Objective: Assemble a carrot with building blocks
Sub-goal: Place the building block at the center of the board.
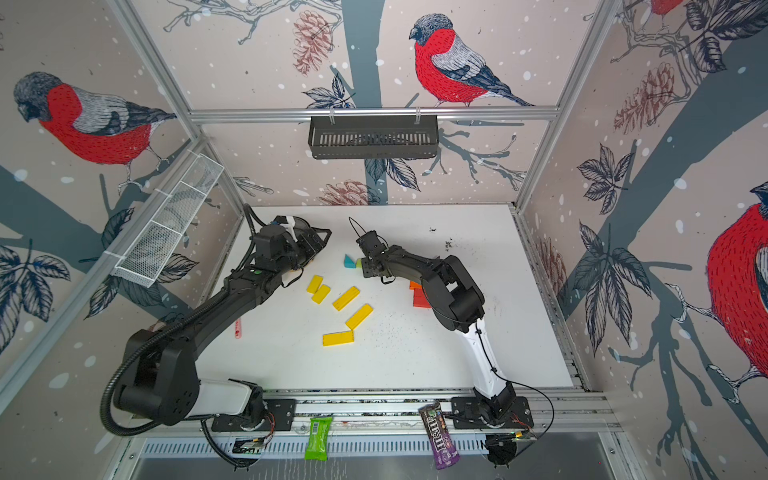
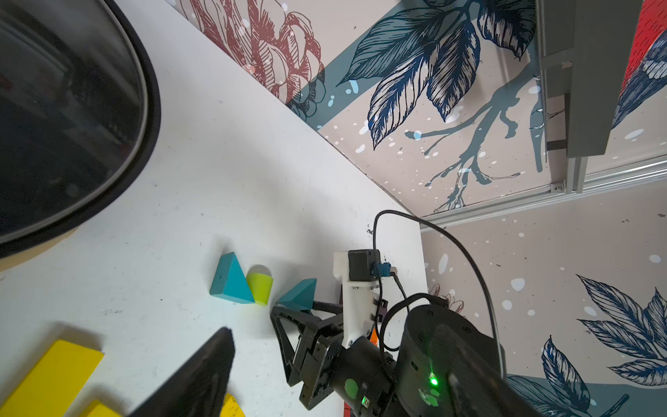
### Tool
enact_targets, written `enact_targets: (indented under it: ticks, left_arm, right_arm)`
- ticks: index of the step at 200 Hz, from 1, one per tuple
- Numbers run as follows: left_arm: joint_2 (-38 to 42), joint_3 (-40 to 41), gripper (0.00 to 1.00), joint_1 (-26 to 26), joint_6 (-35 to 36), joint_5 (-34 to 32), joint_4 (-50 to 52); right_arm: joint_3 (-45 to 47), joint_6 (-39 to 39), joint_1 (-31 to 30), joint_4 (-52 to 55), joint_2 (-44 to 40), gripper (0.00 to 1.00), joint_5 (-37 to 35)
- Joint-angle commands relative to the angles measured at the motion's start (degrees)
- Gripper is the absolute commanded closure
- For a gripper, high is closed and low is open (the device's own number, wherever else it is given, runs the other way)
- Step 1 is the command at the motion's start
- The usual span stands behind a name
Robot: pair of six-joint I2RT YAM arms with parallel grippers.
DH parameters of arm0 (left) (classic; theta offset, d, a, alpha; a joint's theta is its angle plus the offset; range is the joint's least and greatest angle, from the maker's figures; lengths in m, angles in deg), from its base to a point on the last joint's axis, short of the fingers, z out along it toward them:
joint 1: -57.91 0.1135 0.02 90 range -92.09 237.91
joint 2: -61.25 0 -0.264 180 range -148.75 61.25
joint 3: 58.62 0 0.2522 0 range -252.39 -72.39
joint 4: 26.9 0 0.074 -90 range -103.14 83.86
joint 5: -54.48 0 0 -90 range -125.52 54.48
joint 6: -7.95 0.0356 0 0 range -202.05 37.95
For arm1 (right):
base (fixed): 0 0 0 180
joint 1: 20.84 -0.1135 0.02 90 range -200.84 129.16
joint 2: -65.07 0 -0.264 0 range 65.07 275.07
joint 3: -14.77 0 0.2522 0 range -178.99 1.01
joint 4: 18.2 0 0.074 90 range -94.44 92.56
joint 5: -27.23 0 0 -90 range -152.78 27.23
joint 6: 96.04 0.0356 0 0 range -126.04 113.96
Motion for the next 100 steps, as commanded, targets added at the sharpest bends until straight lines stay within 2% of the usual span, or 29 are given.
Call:
enact_targets:
  ticks: [1,53,100]
  left_arm:
    - [-0.09,-0.11,0.14,0.13,-0.72,0.57,-0.97]
    - [-0.02,-0.05,0.14,0.14,-0.63,0.55,-1.05]
    - [-0.08,-0.04,0.14,0.19,-0.74,0.74,-1.15]
  right_arm:
    - [0.74,-0.41,-0.05,-1.59,-1.52,0.44,2.86]
    - [2.02,-1.37,0.45,-1.15,-3.81,0.44,1.79]
    - [0.48,0.18,2.40,-1.05,-4.00,0.38,3.51]
